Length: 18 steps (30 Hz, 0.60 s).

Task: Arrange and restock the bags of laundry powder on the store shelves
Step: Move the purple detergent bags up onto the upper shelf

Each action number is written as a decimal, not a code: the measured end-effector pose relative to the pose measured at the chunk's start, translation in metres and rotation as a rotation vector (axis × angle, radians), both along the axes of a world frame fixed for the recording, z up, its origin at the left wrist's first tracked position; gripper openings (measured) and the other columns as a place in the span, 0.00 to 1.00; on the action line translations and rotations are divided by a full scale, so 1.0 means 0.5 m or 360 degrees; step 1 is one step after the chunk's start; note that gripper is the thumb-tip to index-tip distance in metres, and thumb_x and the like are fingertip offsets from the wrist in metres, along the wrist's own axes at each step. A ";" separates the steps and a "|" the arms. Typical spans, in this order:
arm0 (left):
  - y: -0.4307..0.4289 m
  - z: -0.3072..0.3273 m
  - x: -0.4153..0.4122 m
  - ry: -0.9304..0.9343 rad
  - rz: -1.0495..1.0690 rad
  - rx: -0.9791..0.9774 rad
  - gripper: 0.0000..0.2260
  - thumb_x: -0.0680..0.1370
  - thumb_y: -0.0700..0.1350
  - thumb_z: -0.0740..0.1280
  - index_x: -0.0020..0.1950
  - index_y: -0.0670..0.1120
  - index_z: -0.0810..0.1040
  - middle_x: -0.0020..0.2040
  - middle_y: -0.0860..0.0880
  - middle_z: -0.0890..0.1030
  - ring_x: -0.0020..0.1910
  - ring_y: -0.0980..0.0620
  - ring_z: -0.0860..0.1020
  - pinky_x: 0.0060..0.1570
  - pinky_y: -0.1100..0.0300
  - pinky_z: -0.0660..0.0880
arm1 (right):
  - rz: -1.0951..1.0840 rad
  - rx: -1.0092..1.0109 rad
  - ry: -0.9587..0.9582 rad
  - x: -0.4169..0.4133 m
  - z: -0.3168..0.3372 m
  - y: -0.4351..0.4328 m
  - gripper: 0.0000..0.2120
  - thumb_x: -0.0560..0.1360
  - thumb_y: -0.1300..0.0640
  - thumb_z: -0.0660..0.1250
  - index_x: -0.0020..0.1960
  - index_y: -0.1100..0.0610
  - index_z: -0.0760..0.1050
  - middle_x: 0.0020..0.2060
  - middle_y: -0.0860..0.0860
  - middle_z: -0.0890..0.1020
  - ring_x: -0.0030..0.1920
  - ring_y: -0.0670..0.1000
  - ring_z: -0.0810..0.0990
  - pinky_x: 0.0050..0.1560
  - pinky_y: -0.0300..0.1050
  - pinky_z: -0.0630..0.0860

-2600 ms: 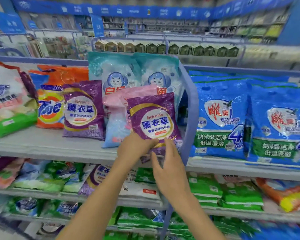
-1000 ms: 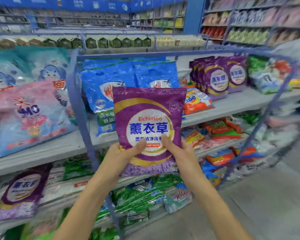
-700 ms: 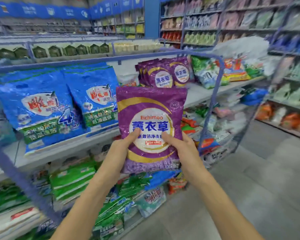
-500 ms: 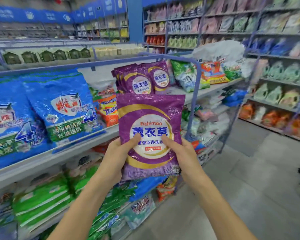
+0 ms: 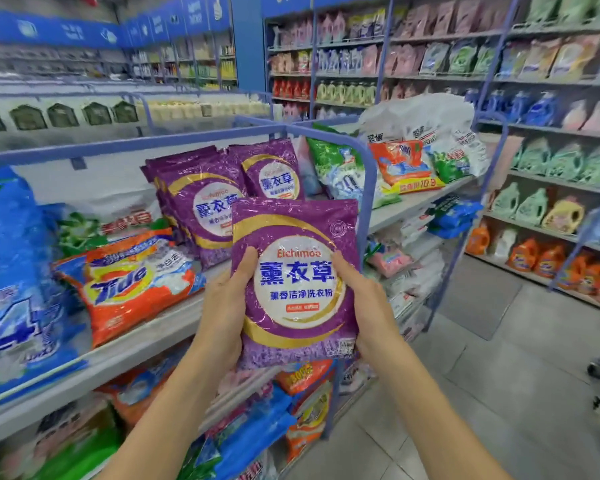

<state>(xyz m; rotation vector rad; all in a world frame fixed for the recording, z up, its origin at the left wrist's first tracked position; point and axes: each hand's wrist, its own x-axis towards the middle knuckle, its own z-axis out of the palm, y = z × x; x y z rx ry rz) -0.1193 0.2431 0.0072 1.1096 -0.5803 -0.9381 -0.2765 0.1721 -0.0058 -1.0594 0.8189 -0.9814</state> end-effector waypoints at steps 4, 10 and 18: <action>-0.105 0.004 0.012 0.0021 0.0104 -0.0120 0.07 0.81 0.49 0.67 0.56 0.53 0.83 0.50 0.47 0.88 0.46 0.47 0.87 0.42 0.54 0.85 | -0.0006 -0.0053 -0.0005 0.018 0.010 -0.125 0.13 0.78 0.47 0.71 0.50 0.56 0.88 0.49 0.56 0.88 0.51 0.58 0.88 0.60 0.57 0.81; -0.273 0.000 0.031 0.0069 0.0324 -0.0193 0.10 0.80 0.49 0.69 0.60 0.49 0.83 0.56 0.46 0.86 0.56 0.43 0.84 0.59 0.43 0.80 | 0.0035 -0.0099 0.0045 0.058 0.019 -0.320 0.15 0.78 0.45 0.70 0.44 0.55 0.88 0.43 0.58 0.88 0.45 0.59 0.88 0.54 0.58 0.83; -0.482 0.018 0.041 0.0038 0.0668 -0.0180 0.24 0.80 0.52 0.70 0.74 0.46 0.73 0.59 0.46 0.85 0.56 0.45 0.85 0.58 0.44 0.81 | 0.0241 -0.0271 0.0088 0.116 0.048 -0.577 0.13 0.81 0.45 0.68 0.47 0.53 0.86 0.41 0.51 0.89 0.44 0.53 0.88 0.50 0.51 0.83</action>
